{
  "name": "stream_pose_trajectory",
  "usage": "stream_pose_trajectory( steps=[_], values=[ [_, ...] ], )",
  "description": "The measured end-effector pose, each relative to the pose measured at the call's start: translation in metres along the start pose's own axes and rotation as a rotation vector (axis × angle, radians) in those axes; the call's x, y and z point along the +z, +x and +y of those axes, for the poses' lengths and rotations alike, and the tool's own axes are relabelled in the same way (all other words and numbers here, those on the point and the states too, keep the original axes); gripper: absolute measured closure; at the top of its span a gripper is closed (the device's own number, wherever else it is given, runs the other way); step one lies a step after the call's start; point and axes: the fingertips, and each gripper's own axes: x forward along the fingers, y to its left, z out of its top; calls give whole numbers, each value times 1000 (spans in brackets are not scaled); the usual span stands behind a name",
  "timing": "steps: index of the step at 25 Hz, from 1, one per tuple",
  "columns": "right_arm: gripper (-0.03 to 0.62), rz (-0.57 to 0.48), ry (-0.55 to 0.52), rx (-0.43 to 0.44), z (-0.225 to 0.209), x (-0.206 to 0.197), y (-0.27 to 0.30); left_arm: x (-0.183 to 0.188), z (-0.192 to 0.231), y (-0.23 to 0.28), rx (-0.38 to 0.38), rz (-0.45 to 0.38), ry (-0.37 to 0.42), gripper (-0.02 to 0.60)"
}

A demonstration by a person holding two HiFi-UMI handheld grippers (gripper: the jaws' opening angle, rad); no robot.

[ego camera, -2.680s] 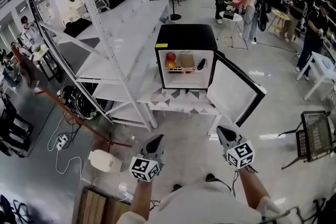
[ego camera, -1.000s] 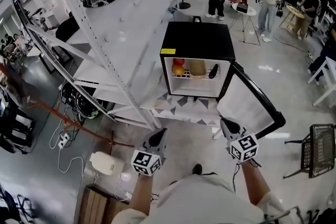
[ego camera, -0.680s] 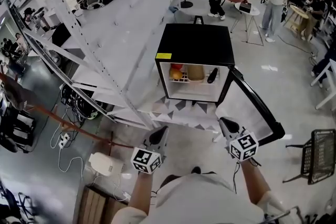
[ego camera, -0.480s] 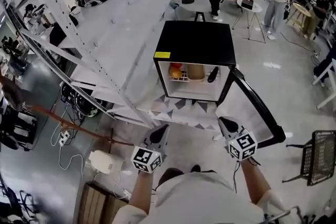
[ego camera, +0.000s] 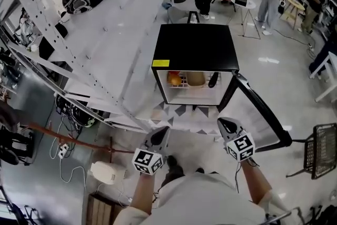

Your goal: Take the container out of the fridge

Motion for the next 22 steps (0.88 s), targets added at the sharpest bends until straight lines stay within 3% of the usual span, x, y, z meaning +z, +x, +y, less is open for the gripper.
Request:
stream_pose_trajectory(
  steps=[11, 22],
  values=[
    [588, 57, -72, -132, -7, 27, 70, 8, 71, 35, -140, 17, 10, 577],
    [559, 133, -162, -203, -11, 42, 139, 3, 119, 46, -265, 40, 0, 577]
  ],
)
